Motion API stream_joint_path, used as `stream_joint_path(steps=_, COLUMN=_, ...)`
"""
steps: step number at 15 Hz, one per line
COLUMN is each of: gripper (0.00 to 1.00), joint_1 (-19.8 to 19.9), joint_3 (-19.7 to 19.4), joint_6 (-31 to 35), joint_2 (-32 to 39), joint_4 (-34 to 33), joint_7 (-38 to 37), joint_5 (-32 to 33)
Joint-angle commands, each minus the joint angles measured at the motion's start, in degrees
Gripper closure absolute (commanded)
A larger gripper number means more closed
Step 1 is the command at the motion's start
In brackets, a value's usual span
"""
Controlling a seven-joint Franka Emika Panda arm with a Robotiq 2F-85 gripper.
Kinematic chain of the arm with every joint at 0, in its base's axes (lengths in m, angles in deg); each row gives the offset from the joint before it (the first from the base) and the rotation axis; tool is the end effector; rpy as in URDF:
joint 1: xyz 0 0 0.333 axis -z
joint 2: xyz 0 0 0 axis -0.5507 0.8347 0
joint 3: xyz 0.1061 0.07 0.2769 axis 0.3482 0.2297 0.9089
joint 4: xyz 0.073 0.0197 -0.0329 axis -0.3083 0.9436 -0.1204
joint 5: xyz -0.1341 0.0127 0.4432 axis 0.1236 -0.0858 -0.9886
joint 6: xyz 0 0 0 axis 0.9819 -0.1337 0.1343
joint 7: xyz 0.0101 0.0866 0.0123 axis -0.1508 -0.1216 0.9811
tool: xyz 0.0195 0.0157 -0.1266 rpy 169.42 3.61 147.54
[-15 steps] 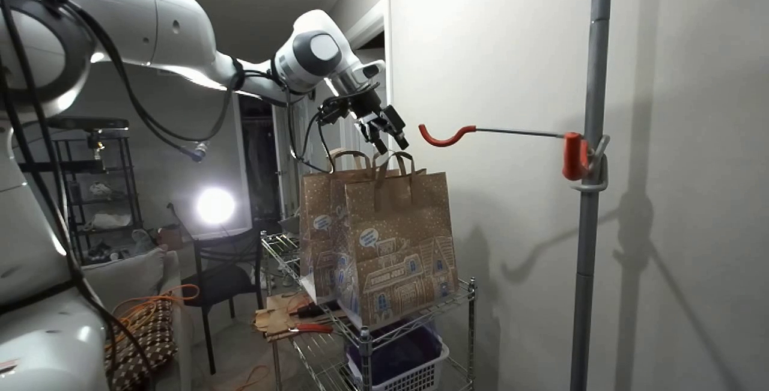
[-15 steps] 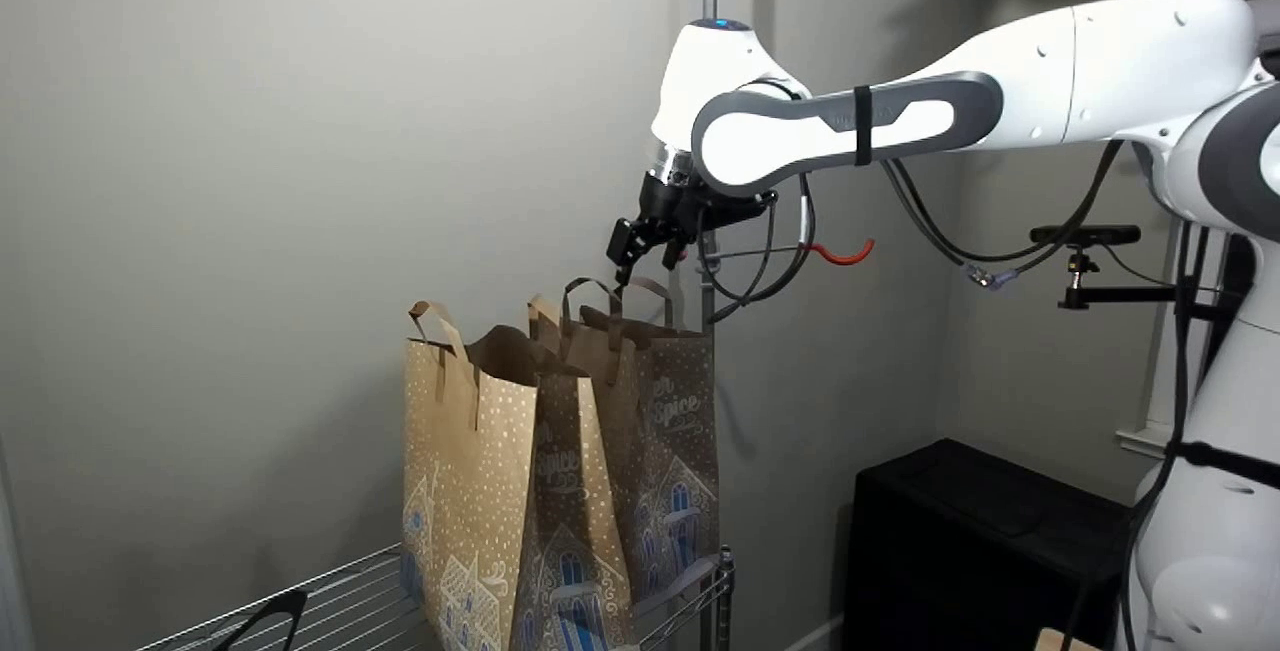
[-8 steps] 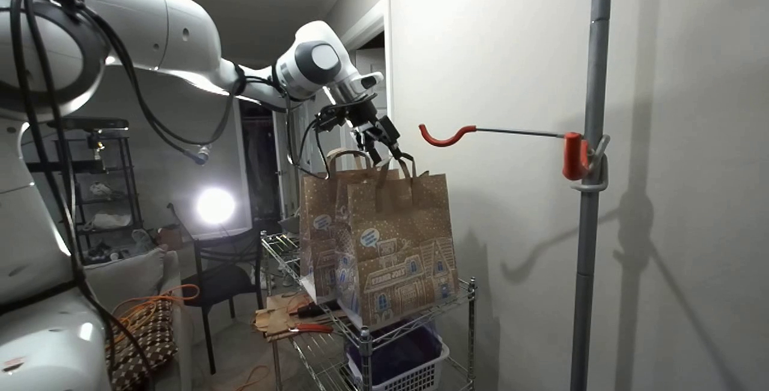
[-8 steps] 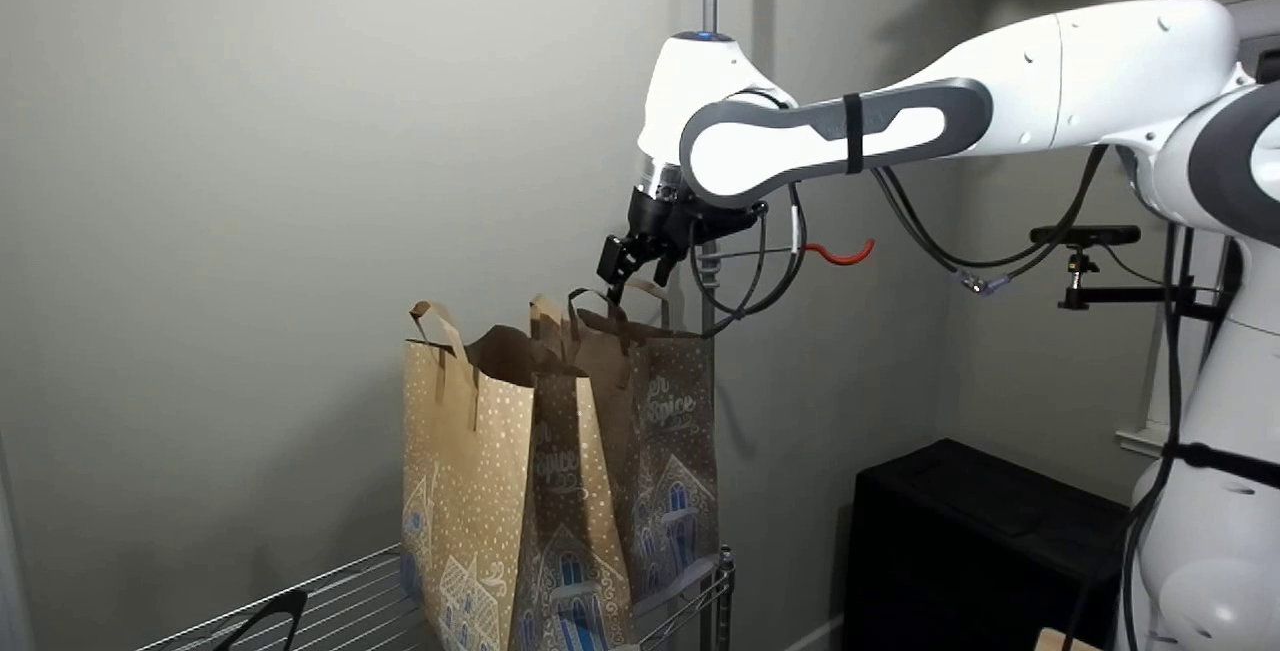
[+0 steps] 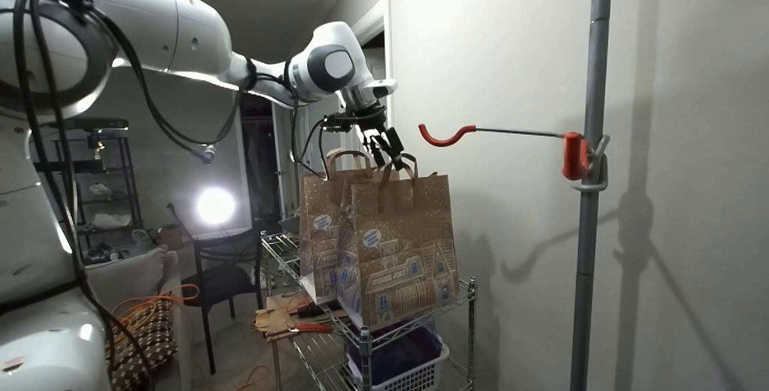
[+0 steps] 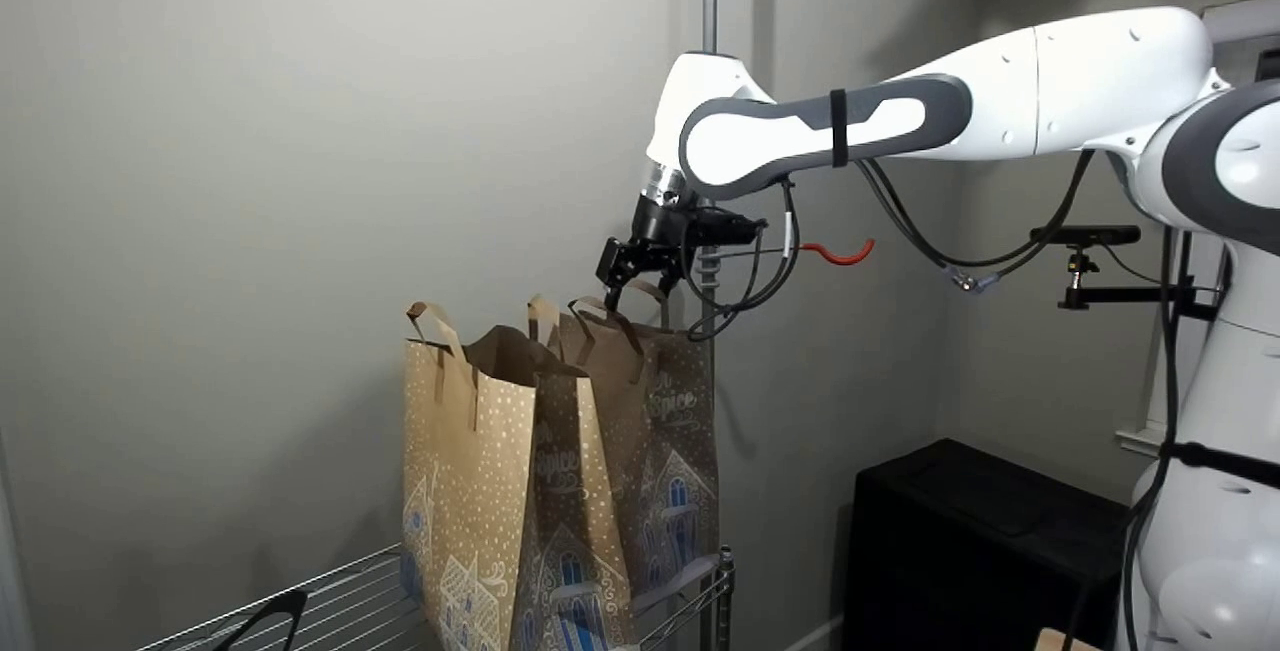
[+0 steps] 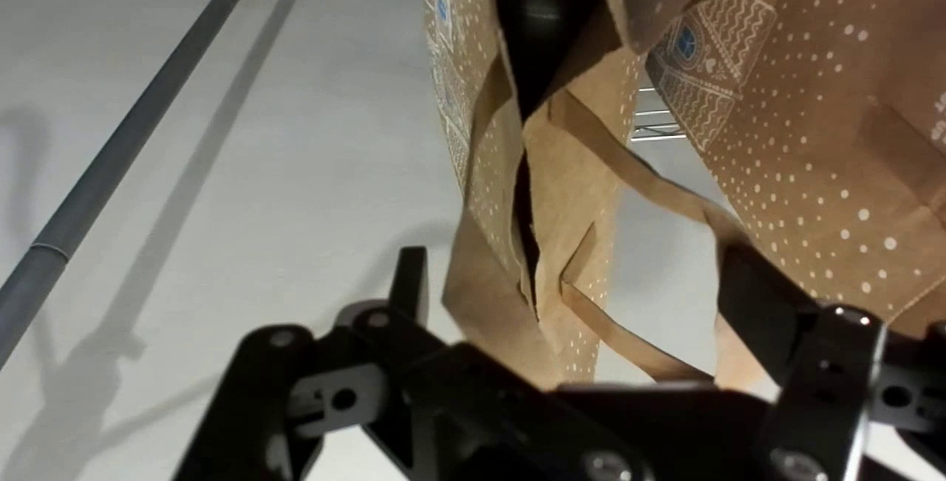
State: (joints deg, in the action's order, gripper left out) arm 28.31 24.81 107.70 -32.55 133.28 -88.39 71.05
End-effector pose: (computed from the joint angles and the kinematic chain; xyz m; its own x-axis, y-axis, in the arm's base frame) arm 0.6187 0.1395 0.5930 0.9011 -0.1247 0.4154 -0.1293 -0.9915 -0.0173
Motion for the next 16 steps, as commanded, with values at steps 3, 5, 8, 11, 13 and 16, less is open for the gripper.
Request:
stream_joint_path(steps=3, gripper=0.0, joint_1=0.68, joint_3=-1.04, joint_6=2.5, joint_2=-0.23, joint_4=-1.64, joint_7=-0.85, joint_5=-3.74)
stream_joint_path(steps=5, gripper=0.0, joint_1=0.68, joint_3=-1.16, joint_6=2.2, joint_2=0.26, joint_4=-2.8, joint_7=-0.67, joint_5=-4.73)
stream_joint_path(steps=8, gripper=0.0, joint_1=0.72, joint_3=-1.39, joint_6=0.07, joint_2=0.86, joint_4=-4.16, joint_7=-2.44, joint_5=-7.17)
stream_joint_path(steps=11, gripper=0.0, joint_1=0.9, joint_3=-1.62, joint_6=-1.16, joint_2=1.36, joint_4=-4.77, joint_7=-5.34, joint_5=-9.29)
stream_joint_path(steps=13, gripper=0.0, joint_1=0.86, joint_3=-1.74, joint_6=-1.77, joint_2=1.79, joint_4=-5.12, joint_7=-6.75, joint_5=-10.57)
stream_joint_path(steps=16, gripper=0.0, joint_1=0.44, joint_3=-1.67, joint_6=-1.82, joint_2=2.6, joint_4=-5.89, joint_7=-6.74, joint_5=-12.95)
